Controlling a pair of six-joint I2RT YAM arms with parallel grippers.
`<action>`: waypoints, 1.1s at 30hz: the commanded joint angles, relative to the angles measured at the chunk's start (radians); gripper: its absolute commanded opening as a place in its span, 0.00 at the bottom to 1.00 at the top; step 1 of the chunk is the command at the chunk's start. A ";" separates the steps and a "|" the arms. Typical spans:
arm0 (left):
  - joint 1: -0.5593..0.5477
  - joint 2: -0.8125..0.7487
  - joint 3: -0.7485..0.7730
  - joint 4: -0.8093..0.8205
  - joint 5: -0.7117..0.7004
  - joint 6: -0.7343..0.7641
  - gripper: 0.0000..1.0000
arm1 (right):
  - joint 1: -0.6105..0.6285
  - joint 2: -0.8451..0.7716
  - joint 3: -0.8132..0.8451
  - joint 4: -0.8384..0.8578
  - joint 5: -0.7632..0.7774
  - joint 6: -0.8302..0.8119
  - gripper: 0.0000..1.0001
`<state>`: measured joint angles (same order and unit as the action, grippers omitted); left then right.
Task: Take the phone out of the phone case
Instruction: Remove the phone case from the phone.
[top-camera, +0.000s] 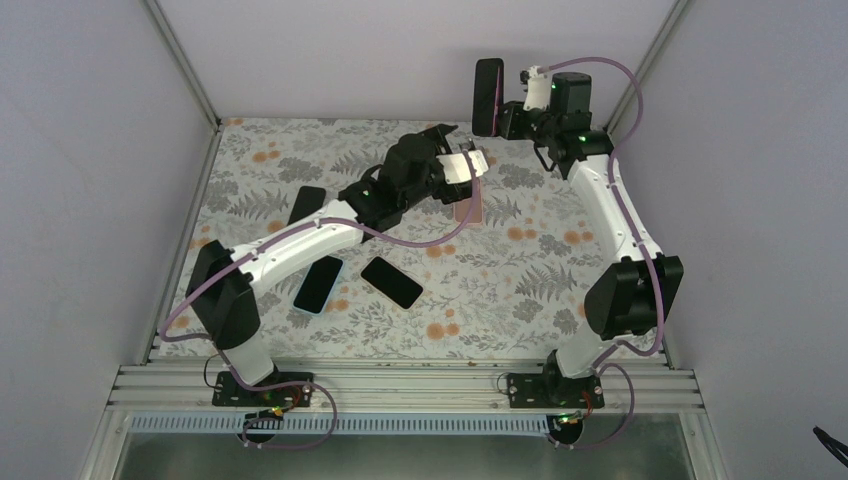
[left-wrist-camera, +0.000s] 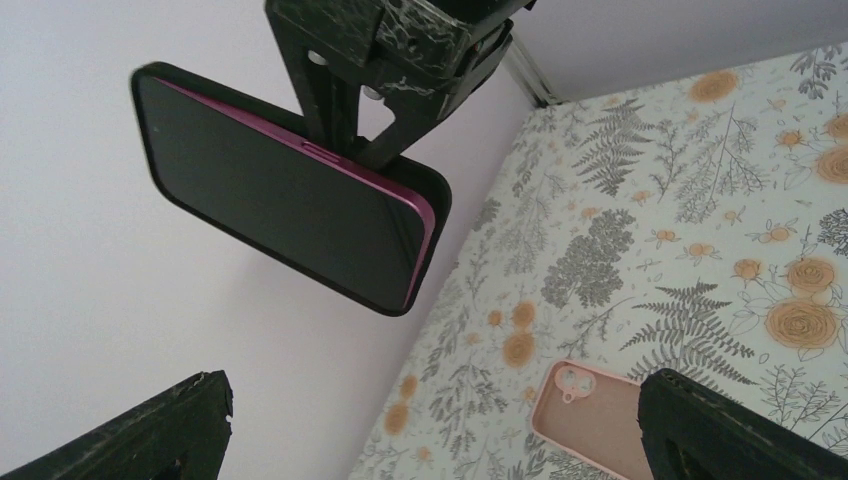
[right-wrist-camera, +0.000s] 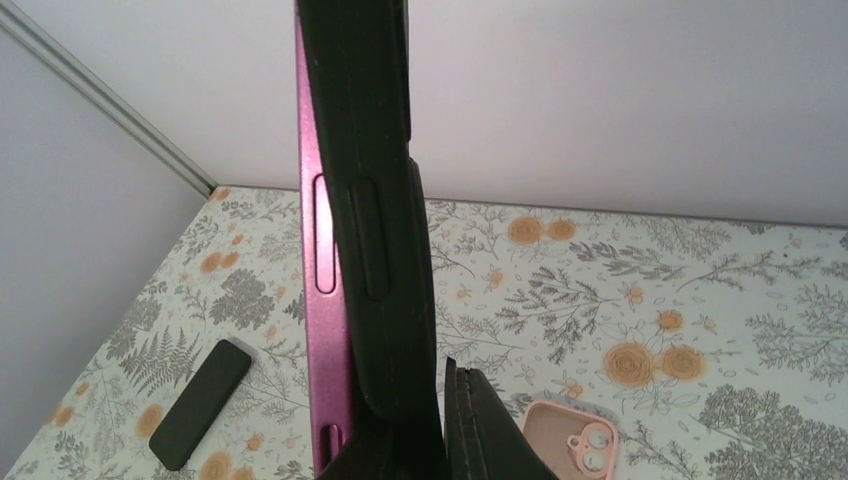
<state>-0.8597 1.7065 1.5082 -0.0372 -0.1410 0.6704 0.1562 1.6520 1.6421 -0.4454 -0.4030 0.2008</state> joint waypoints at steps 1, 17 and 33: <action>-0.004 0.040 0.071 0.083 -0.003 -0.066 1.00 | 0.009 -0.070 -0.035 0.112 0.005 0.038 0.03; -0.002 0.200 0.209 0.127 -0.096 -0.133 1.00 | 0.009 -0.124 -0.094 0.135 -0.022 0.059 0.03; -0.003 0.264 0.298 0.134 -0.130 -0.147 1.00 | 0.010 -0.149 -0.147 0.159 -0.059 0.060 0.03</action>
<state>-0.8604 1.9316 1.7626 0.0898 -0.2657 0.5407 0.1570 1.5555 1.4895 -0.3805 -0.4274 0.2401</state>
